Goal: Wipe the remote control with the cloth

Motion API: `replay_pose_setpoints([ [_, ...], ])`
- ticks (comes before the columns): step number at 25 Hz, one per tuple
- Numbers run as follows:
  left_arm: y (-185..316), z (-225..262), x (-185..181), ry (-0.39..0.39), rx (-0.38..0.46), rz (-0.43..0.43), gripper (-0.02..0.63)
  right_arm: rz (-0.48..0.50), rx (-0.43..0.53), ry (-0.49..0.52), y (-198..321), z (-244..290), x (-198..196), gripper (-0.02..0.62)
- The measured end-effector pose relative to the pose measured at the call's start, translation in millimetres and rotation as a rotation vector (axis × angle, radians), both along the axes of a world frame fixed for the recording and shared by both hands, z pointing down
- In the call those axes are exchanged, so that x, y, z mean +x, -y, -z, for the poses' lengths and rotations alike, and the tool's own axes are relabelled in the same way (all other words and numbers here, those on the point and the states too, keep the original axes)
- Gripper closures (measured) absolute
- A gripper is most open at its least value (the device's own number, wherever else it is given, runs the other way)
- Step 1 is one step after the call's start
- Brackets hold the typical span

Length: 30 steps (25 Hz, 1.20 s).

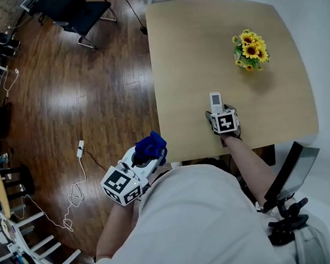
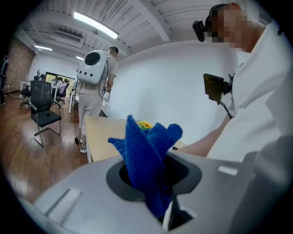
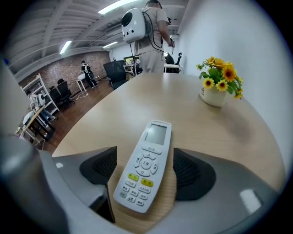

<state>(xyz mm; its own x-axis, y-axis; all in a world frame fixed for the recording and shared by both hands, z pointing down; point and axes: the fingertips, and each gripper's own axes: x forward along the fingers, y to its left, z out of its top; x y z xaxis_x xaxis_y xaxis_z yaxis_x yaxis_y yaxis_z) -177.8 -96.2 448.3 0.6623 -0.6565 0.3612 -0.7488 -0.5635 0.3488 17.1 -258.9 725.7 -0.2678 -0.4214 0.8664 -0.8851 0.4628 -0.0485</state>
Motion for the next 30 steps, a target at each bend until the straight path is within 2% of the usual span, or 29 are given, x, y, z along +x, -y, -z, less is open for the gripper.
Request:
replay_pose_setpoints([
  [3, 3, 4, 4, 0.016, 0.004, 0.002, 0.497, 0.017, -0.005, 0.007, -2, -4, -7, 0.209],
  [7, 6, 18, 6, 0.03, -0.011, 0.019, 0.497, 0.009, 0.038, 0.019, -8, 1, -13, 0.216],
  [10, 4, 11, 7, 0.028, -0.012, 0.015, 0.497, 0.022, 0.056, 0.046, -8, 2, -14, 0.319],
  [15, 3, 10, 8, 0.021, 0.001, 0.007, 0.497, 0.069, 0.009, 0.082, -12, 5, -13, 0.328],
  [19, 13, 17, 10, 0.028, 0.01, 0.024, 0.497, 0.095, 0.016, 0.115, -12, 18, -6, 0.33],
  [25, 21, 19, 22, 0.009, 0.052, 0.009, 0.497, 0.179, 0.051, 0.16, -23, 70, -3, 0.33],
  [30, 32, 24, 37, 0.001, 0.082, -0.007, 0.497, 0.218, 0.08, 0.271, -30, 123, 0, 0.33],
])
